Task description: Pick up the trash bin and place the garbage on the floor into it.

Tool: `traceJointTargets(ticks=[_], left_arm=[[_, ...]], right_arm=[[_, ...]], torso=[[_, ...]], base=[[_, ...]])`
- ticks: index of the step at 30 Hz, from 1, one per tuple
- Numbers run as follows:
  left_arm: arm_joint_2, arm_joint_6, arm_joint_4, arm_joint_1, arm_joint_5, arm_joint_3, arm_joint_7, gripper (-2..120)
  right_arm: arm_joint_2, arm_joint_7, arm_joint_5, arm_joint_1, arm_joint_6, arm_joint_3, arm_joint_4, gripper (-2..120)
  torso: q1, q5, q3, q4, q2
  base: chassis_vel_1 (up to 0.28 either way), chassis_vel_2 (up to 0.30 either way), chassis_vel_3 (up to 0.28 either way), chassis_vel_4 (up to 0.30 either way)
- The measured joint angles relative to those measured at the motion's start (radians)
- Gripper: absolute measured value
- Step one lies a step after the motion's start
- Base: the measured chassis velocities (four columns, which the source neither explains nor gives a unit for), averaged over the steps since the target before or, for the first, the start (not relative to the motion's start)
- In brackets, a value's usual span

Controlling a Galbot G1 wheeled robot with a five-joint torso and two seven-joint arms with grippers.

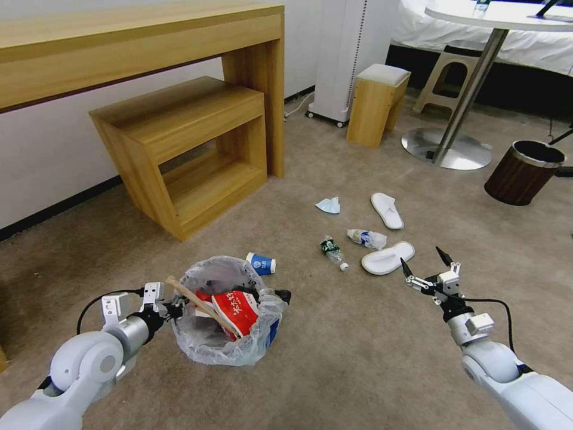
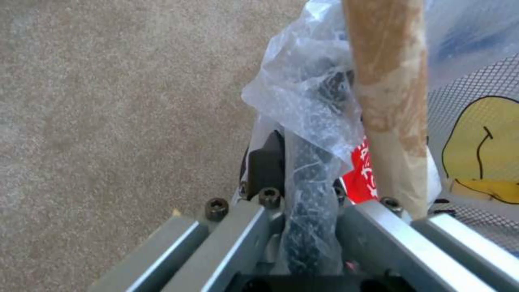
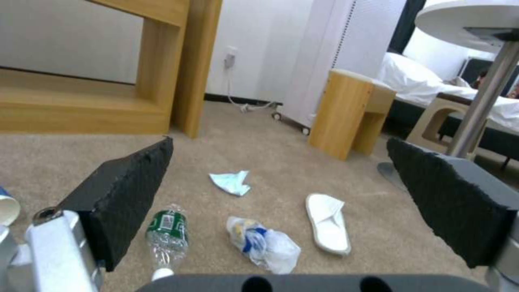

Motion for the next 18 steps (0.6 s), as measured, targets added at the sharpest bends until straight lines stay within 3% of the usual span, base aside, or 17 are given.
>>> traceJointTargets(ticks=[18], left_arm=[[0.003,-0.006,-0.012,0.016,-0.010,-0.034,-0.013,0]], right_arm=[[0.025,0.017,-0.031,0.001,0.039,0.033,-0.012,100]], torso=[[0.000,-0.0001,0.000,-0.0001,0.000]], base=[[0.000,0.000,0.000,0.000]])
